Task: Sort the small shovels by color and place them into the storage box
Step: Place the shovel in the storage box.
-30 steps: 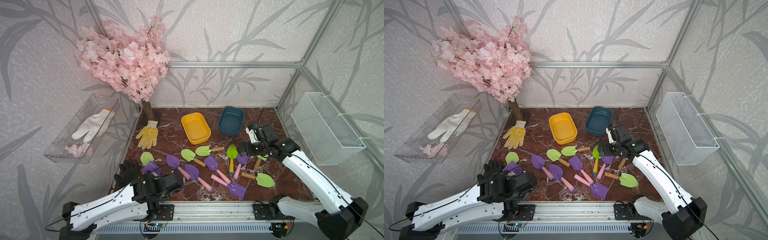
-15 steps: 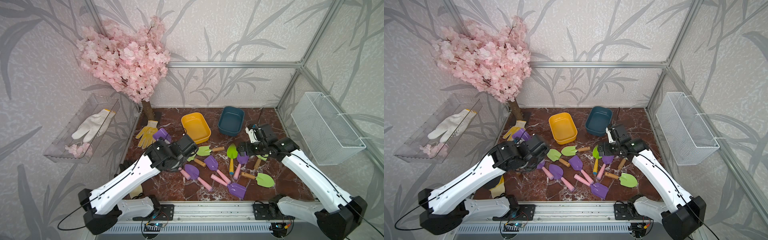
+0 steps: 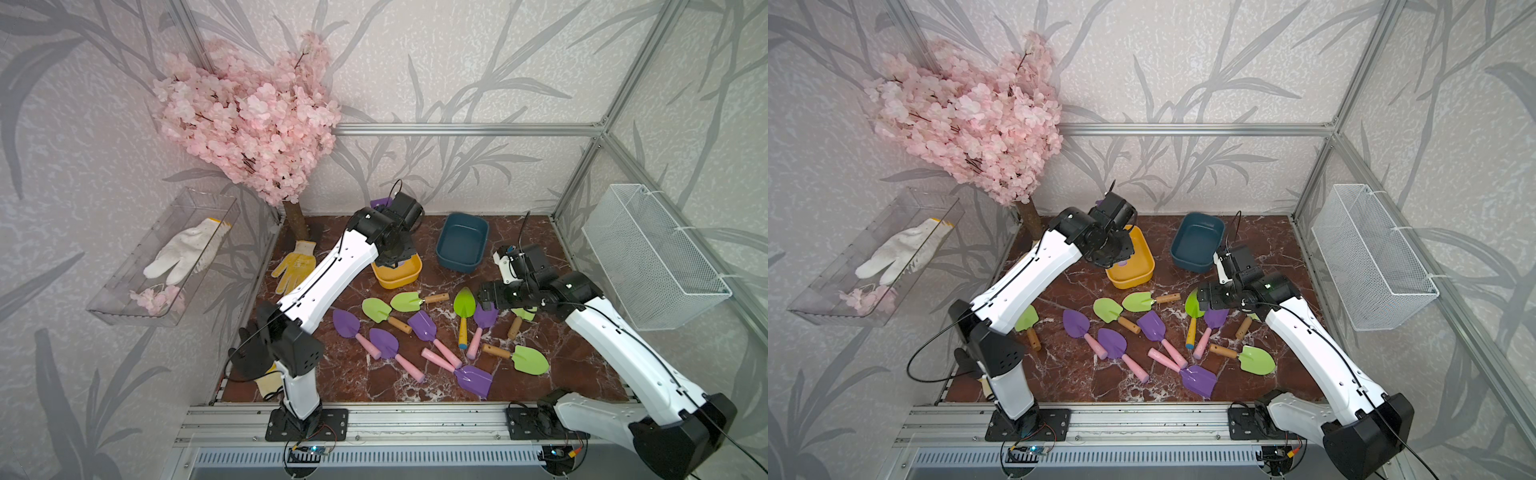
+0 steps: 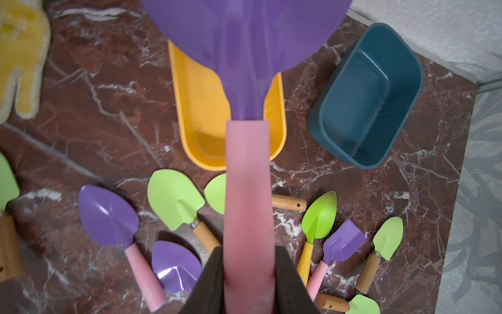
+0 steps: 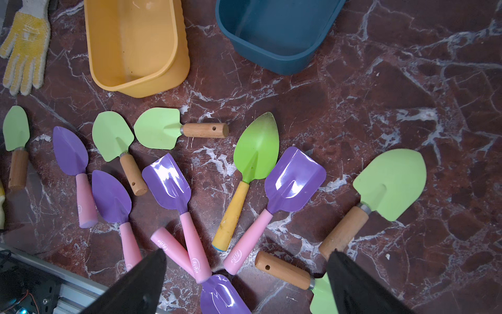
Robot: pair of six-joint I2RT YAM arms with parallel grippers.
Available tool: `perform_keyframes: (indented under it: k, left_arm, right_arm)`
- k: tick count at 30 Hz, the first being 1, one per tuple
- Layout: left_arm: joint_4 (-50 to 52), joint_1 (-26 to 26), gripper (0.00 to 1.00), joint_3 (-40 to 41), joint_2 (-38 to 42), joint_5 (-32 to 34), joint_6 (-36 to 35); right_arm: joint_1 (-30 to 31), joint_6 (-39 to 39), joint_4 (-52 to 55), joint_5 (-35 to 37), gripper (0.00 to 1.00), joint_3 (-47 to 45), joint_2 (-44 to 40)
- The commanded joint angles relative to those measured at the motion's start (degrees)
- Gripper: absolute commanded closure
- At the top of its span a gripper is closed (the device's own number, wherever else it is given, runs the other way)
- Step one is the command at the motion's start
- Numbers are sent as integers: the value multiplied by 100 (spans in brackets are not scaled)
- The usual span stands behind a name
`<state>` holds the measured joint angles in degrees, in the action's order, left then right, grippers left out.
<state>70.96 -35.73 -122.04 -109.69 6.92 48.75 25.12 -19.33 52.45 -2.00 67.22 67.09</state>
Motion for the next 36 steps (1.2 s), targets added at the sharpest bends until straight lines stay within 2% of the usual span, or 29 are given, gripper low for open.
perform_keyframes:
  k: [1,4,6,9,12,20,36]
  left_arm:
    - [815,159,100,-1288,-948,-87,-652]
    - [1250,230,100,-2377,-1785,54,-604]
    - [1275,323,100,-2623,-2106,-13,-457]
    - [1202,434,100,-2504,-2297,-3,-153]
    - [955,530,100,-2047,-2299,-39,133]
    - [627,785,100,-1490,-2603,-469,580]
    - [555,954,100,-1477,-3234,-892,449]
  right_arm:
    - [-35,94,170,15,2,199,67]
    - [-44,94,144,10,2,156,90]
    - [-62,84,113,-27,2,121,119]
    - [-63,91,79,-35,2,90,168]
    - [-64,96,32,-34,2,38,194]
    - [-78,53,-109,-64,2,-121,264]
    - [-139,83,-312,-221,2,-78,636]
